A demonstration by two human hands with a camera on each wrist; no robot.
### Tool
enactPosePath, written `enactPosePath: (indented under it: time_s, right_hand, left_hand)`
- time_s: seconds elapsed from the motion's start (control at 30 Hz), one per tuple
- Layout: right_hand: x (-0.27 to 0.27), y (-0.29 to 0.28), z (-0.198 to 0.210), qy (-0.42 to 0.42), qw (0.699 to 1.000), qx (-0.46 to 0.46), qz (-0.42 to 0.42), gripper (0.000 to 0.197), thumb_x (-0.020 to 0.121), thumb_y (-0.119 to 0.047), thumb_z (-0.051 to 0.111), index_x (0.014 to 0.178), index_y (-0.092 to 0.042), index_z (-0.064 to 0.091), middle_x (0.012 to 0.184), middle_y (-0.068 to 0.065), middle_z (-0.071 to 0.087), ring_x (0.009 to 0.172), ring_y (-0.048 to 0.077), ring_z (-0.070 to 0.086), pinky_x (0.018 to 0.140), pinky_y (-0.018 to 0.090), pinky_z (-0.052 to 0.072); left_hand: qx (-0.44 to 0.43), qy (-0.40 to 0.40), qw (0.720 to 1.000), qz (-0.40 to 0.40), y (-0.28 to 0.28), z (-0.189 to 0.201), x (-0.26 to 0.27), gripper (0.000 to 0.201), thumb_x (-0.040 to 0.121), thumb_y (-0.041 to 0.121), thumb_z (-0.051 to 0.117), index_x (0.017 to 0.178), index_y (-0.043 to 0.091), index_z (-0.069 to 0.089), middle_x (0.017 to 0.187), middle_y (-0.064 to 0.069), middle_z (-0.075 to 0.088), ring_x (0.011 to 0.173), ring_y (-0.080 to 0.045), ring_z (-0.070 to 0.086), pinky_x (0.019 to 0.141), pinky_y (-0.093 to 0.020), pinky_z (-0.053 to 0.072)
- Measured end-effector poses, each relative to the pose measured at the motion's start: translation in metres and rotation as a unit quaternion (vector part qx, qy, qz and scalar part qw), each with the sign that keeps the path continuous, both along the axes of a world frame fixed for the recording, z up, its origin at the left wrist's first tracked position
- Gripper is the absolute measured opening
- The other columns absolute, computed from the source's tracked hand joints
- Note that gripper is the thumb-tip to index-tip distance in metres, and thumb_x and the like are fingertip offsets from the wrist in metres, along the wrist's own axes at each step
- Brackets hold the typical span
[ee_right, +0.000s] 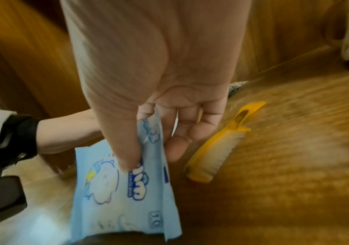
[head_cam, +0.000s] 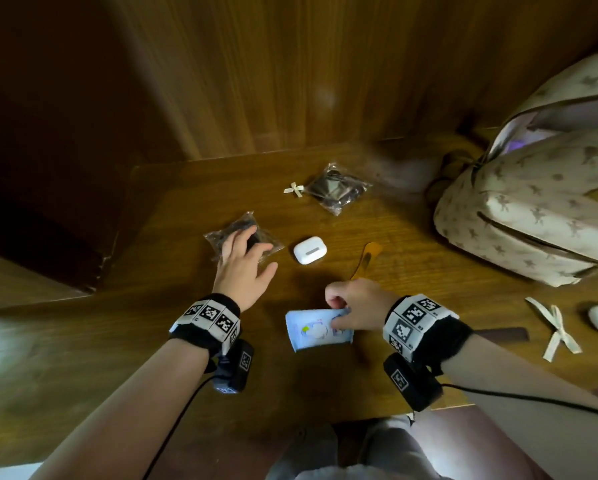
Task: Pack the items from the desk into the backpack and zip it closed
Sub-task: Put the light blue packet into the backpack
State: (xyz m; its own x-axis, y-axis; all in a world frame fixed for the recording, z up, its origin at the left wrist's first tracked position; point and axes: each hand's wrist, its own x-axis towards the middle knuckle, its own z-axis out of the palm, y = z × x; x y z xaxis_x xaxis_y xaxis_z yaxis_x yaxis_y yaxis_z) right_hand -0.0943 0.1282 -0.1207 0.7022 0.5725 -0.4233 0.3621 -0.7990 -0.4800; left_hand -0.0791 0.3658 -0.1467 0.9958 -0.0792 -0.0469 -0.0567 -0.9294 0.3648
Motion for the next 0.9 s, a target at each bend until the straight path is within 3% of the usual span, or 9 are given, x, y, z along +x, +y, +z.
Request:
enactPosePath:
  time_s: [0.1, 0.23, 0.4, 0.53, 0.7, 0.8, 0.9]
  right_hand:
    - [0.013, -0.013, 0.015, -0.027, 0.999, -0.020, -0.025, 0.021, 0.080, -0.029, 0.065, 0.078, -0.025, 0.045, 0.074, -0.011, 0.050, 0.075, 0.012, 0.050, 0.056, 0.019, 0.032]
    - [0.027, -0.038, 0.051, -0.067, 0.994, -0.015, -0.088, 0.016, 0.083, -0.033, 0.064, 0.086, -0.023, 0.052, 0.088, -0.003, 0.062, 0.080, 0.017, 0.058, 0.063, 0.029, 0.046]
    - [0.030, -0.087, 0.104, -0.200, 0.961, 0.046, -0.184, 0.024, 0.079, -0.034, 0.068, 0.081, -0.025, 0.046, 0.074, -0.006, 0.054, 0.067, 0.016, 0.050, 0.060, 0.026, 0.034]
    - [0.020, -0.137, 0.152, -0.294, 0.913, 0.143, -0.245, 0.023, 0.079, -0.027, 0.071, 0.079, -0.015, 0.051, 0.071, -0.002, 0.055, 0.064, 0.018, 0.052, 0.056, 0.033, 0.040]
    - [0.007, -0.209, 0.197, -0.341, 0.837, 0.235, -0.357, 0.030, 0.080, -0.022, 0.073, 0.071, -0.022, 0.044, 0.067, -0.009, 0.046, 0.063, 0.007, 0.045, 0.056, 0.027, 0.040]
    - [-0.001, -0.245, 0.216, -0.350, 0.785, 0.325, -0.395, 0.031, 0.082, -0.017, 0.072, 0.070, -0.018, 0.043, 0.073, 0.001, 0.050, 0.071, 0.012, 0.053, 0.057, 0.030, 0.045]
    - [-0.003, -0.274, 0.224, -0.370, 0.749, 0.356, -0.419, 0.031, 0.082, -0.020, 0.071, 0.072, -0.019, 0.042, 0.073, -0.002, 0.051, 0.072, 0.009, 0.057, 0.053, 0.021, 0.044]
  left_hand:
    - [-0.016, -0.025, 0.999, -0.012, -0.014, 0.009, 0.016, 0.035, 0.091, 0.036, 0.052, 0.124, 0.024, 0.055, 0.151, -0.001, 0.025, 0.141, -0.025, 0.008, 0.114, -0.046, 0.018]
    - [-0.059, -0.067, 0.995, -0.041, -0.043, 0.029, 0.042, 0.032, 0.091, 0.032, 0.053, 0.122, 0.022, 0.058, 0.148, -0.001, 0.031, 0.139, -0.025, 0.014, 0.113, -0.045, 0.022]
    - [-0.117, -0.133, 0.981, -0.080, -0.094, 0.065, 0.075, 0.027, 0.091, 0.025, 0.055, 0.116, 0.015, 0.062, 0.140, -0.004, 0.041, 0.134, -0.025, 0.024, 0.111, -0.045, 0.027]
    - [-0.166, -0.177, 0.962, -0.127, -0.145, 0.097, 0.095, 0.027, 0.092, 0.023, 0.051, 0.113, 0.013, 0.063, 0.135, -0.005, 0.046, 0.130, -0.022, 0.029, 0.109, -0.036, 0.023]
    - [-0.220, -0.207, 0.932, -0.200, -0.222, 0.135, 0.112, 0.030, 0.091, 0.032, 0.048, 0.109, 0.014, 0.064, 0.132, -0.003, 0.048, 0.127, -0.018, 0.031, 0.105, -0.031, 0.025]
    - [-0.239, -0.209, 0.915, -0.247, -0.266, 0.155, 0.116, 0.044, 0.086, 0.044, 0.039, 0.105, 0.015, 0.066, 0.130, -0.003, 0.049, 0.126, -0.021, 0.034, 0.104, -0.034, 0.029]
    - [-0.249, -0.209, 0.902, -0.285, -0.299, 0.166, 0.118, 0.047, 0.084, 0.045, 0.038, 0.101, 0.014, 0.068, 0.128, -0.003, 0.051, 0.124, -0.022, 0.037, 0.103, -0.032, 0.031]
